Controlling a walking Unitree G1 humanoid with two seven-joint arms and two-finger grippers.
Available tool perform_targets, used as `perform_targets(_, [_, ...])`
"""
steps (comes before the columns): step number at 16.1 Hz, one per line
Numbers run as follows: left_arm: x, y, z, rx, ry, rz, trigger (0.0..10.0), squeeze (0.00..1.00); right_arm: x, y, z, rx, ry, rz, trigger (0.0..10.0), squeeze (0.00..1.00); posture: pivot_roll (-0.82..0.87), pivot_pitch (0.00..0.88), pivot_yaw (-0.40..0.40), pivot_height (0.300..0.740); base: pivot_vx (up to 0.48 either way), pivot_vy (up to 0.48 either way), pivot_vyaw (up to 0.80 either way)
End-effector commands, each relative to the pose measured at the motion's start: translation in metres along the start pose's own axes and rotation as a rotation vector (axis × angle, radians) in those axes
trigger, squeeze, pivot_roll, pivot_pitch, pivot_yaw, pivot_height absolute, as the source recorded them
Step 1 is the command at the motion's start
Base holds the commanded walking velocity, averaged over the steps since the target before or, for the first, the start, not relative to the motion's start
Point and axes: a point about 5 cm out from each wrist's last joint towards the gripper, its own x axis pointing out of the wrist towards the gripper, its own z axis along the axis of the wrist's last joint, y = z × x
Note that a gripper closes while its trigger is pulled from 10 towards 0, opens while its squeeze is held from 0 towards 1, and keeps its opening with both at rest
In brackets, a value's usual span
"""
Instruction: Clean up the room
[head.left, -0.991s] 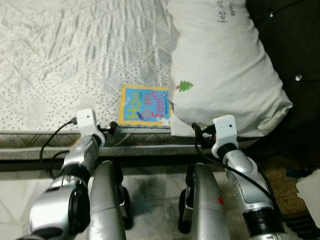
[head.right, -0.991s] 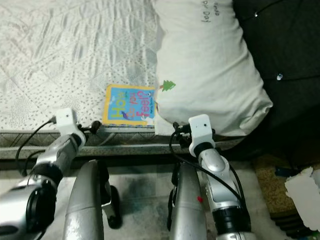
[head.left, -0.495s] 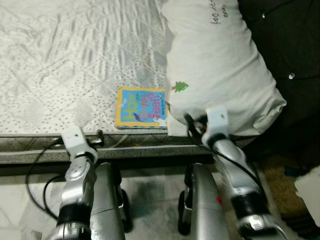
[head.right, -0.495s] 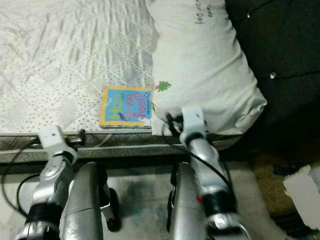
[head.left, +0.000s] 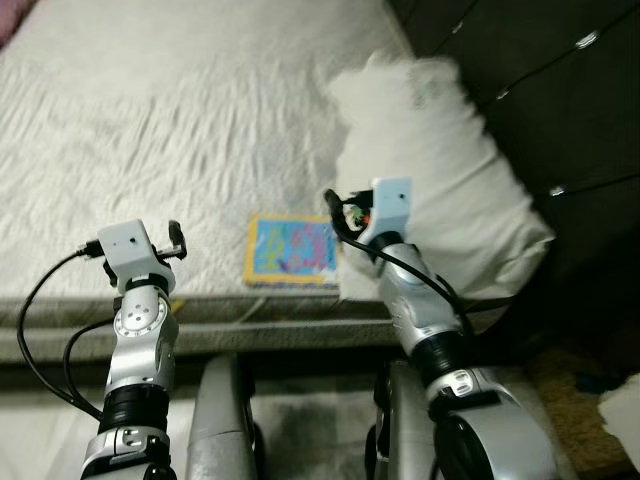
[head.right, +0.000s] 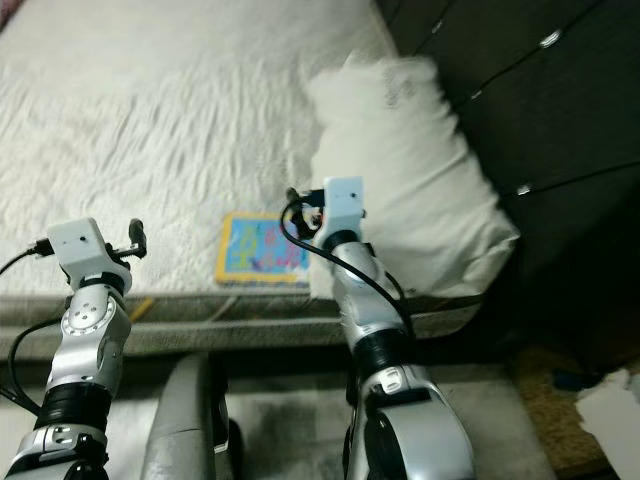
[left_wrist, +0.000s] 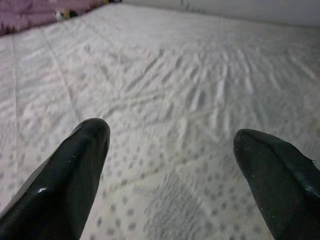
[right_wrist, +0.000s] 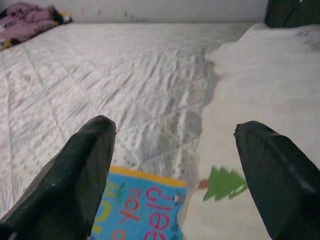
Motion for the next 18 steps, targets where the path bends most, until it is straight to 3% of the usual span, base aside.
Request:
perform_targets(1, [0.002, 0.0, 0.005, 0.042, -0.008, 0.024, 10.0, 0.0, 0.004, -0.001, 0.003, 0.014, -0.011, -0.02, 10.0, 0.0, 0.15, 0.0, -0.003, 0.635, 0.0, 0.0, -0.43])
perform_targets(5, [0.006, -0.009, 0.013, 0.015, -0.082, -0.079, 10.0, 0.0, 0.009, -0.002, 0.003, 0.01, -0.012, -0.029, 10.0, 0.0, 0.15, 0.0, -0.015, 0.669, 0.0, 0.0, -0.43])
perform_targets(8, [0.009, -0.015, 0.02, -0.013, -0.117, -0.059, 10.0, 0.0, 0.008, -0.003, -0.003, 0.012, -0.001, -0.041, 10.0, 0.0, 0.13, 0.0, -0.011, 0.702, 0.0, 0.0, -0.43])
perform_targets(12, [0.015, -0.019, 0.018, -0.025, -0.082, -0.098, 10.0, 0.0, 0.011, 0.004, -0.003, 0.0, -0.001, -0.023, 10.0, 0.0, 0.14, 0.0, -0.029, 0.74, 0.0, 0.0, -0.45])
perform_targets(15, [0.011, -0.016, 0.003, 0.064, -0.072, -0.088, 10.0, 0.0, 0.007, -0.001, -0.011, -0.051, 0.018, -0.028, 10.0, 0.0, 0.12, 0.0, -0.032, 0.74, 0.0, 0.0, -0.44])
perform_targets(18, [0.008, -0.015, -0.01, 0.013, -0.005, -0.098, 10.0, 0.0, 0.002, -0.005, -0.021, -0.078, 0.05, -0.032, 10.0, 0.0, 0.1, 0.0, -0.018, 0.74, 0.0, 0.0, -0.42])
